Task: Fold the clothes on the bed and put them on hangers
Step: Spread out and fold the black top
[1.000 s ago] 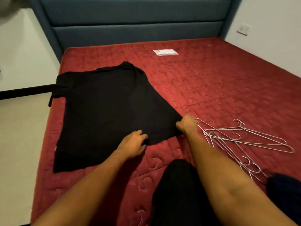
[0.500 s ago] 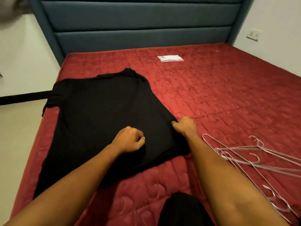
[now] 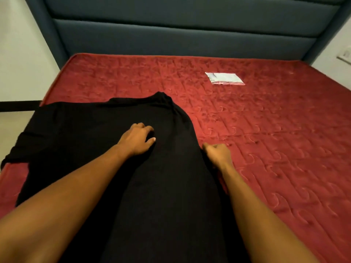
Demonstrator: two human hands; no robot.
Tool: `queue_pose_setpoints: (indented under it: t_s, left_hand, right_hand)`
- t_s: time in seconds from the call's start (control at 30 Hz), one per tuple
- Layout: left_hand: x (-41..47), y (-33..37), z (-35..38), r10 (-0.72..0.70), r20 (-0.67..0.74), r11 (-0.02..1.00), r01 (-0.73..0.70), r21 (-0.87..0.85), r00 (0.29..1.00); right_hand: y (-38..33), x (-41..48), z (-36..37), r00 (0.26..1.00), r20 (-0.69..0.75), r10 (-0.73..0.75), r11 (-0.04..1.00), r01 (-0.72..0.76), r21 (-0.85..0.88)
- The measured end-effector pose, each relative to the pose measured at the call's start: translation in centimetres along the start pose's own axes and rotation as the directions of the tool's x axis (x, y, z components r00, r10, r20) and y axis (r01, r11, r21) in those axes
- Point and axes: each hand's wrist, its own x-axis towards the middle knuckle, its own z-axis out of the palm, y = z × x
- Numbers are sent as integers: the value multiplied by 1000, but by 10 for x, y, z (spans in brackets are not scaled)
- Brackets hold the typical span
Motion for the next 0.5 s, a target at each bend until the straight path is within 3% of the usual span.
queue_pose_setpoints:
  t_s: [0.17,0.27,0.37,0.43,0.5]
  left_hand:
    - [49,-6,-5,-7,-13,992,9,128,1000]
    - [70,-8,-5,-9,46,984,1,176,999]
    - [81,-9,-2,-37,115,984,16,180,993]
    - [84,-11,-1,-29,127,981,4,192,991]
    - [88,-12,-2,-19,135,983,-7,185,991]
  right_hand:
    - [-68,47,28,994,56,-89,991,83,105]
    - [-107,78,46,984,124,-127,992,126,15]
    - [-115,90,49,998,-63,1,990,8,142]
    - [-104,89,49,950,-216,224,927,-139,348]
    - [-99,88,52,945,-181,274,879,-169,445]
